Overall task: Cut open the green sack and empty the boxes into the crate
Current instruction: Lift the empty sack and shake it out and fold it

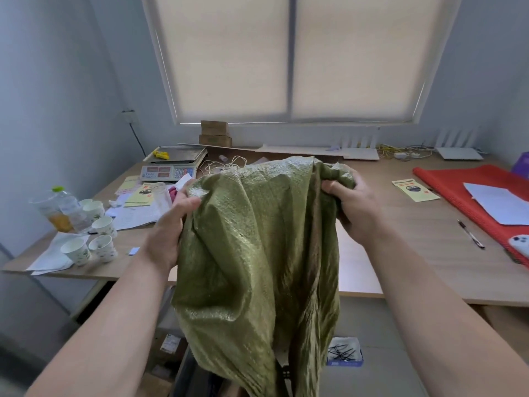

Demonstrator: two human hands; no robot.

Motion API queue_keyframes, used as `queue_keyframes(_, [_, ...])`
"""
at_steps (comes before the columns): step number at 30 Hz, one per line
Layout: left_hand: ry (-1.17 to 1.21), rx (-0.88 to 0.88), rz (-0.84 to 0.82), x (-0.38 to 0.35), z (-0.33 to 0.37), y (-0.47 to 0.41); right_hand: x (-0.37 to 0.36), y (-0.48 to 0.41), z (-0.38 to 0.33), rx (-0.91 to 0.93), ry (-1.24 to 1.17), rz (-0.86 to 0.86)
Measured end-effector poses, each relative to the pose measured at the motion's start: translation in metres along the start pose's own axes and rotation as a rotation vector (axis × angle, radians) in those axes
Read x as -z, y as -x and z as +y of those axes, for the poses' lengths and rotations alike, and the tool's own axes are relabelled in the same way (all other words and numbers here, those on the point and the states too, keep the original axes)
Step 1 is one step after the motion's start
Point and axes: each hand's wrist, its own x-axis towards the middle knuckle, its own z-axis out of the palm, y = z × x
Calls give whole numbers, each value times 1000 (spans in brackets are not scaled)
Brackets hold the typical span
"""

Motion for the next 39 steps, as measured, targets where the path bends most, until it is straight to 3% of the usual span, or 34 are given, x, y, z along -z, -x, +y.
queue_keyframes(3, [-104, -26, -12, 1, -1, -1, 1, -1, -2, -90, -51, 11])
queue_keyframes(8, [-240, -108, 217, -3, 0, -10, -1, 1, -5, -245, 21, 72])
queue_keyframes(15, [-109, -43, 437, -4, 2, -24, 7, 7, -3, 38, 26, -156])
queue_keyframes(19, [-127, 8, 500, -1, 3, -32, 2, 17, -4, 234, 443, -293])
queue_keyframes(21, [-113, 60, 475, 2, 5, -35, 1, 18, -5, 338, 667, -232])
queue_keyframes(23, [-97, 83, 441, 2, 6, -36, 1, 17, -7, 357, 735, -134])
queue_keyframes(29, [-217, -67, 422, 4, 9, -20, 2, 11, 1, 56, 324, 26])
queue_keyframes(34, [-200, -108, 45, 3, 7, -3, -2, 8, -2, -122, 193, 167])
queue_keyframes(36, [-348, -77, -2, 2, 6, -1, 0, 5, -7, -180, 159, 192])
queue_keyframes(39, [-672, -150, 74, 3, 3, -4, 3, 4, -13, -305, 118, 177])
